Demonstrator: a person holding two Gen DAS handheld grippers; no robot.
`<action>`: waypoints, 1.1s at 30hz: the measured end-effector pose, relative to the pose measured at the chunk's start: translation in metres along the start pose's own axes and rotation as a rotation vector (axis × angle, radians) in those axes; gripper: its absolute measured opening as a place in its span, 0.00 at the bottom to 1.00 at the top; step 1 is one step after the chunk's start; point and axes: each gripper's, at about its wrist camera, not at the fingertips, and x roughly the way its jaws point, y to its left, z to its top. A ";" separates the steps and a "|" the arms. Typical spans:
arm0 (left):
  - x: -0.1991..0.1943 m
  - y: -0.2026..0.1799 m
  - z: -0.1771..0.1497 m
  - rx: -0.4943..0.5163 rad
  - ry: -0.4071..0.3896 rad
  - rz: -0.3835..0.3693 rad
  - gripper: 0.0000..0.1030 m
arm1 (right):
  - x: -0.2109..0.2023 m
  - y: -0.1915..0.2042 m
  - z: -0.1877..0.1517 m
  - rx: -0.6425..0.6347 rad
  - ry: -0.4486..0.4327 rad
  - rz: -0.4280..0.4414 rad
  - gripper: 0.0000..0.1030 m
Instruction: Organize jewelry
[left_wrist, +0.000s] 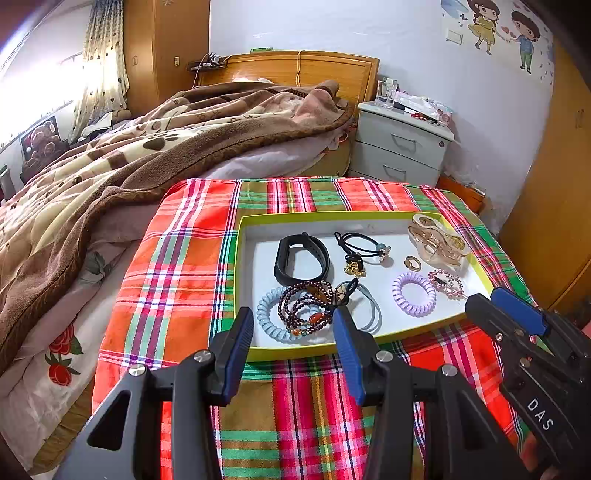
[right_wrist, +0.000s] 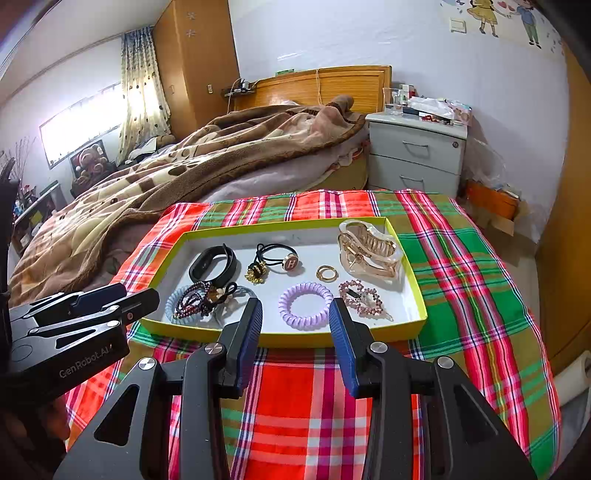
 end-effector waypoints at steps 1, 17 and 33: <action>0.000 0.000 0.000 -0.003 0.001 0.000 0.45 | 0.000 0.000 0.000 0.000 -0.001 0.000 0.38; -0.002 0.002 0.000 -0.012 0.001 0.008 0.45 | -0.002 0.001 0.000 0.001 -0.004 -0.003 0.38; -0.004 0.001 -0.001 -0.007 0.001 0.021 0.45 | -0.004 0.000 0.002 0.005 -0.009 -0.001 0.38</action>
